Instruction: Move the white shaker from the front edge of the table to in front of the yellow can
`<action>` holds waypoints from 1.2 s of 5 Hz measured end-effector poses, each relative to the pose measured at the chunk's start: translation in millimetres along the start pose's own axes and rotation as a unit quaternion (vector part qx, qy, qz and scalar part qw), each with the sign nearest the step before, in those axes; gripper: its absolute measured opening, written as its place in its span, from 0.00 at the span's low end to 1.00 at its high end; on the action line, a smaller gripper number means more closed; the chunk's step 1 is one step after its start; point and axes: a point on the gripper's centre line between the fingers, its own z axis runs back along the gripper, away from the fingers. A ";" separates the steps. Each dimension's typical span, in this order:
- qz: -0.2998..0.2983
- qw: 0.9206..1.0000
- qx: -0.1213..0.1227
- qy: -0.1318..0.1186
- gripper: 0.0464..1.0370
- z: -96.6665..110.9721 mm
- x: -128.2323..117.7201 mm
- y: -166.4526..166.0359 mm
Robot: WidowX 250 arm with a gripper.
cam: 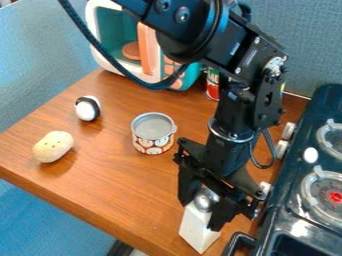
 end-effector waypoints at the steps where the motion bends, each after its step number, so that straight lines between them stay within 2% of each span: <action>1: 0.005 1.000 -0.008 -0.027 0.53 9.6 0.3 0.0; 2: 0.016 0.996 -0.025 -0.088 0.53 42.2 -3.0 5.4; 3: 0.035 0.993 -0.018 -0.111 0.53 68.1 10.0 27.4; 4: 0.039 0.993 -0.028 -0.112 0.53 78.4 42.6 36.8; 5: 0.030 0.993 -0.027 -0.108 0.53 81.0 74.7 42.5; 6: 0.027 0.994 -0.027 -0.099 0.53 72.6 100.7 41.2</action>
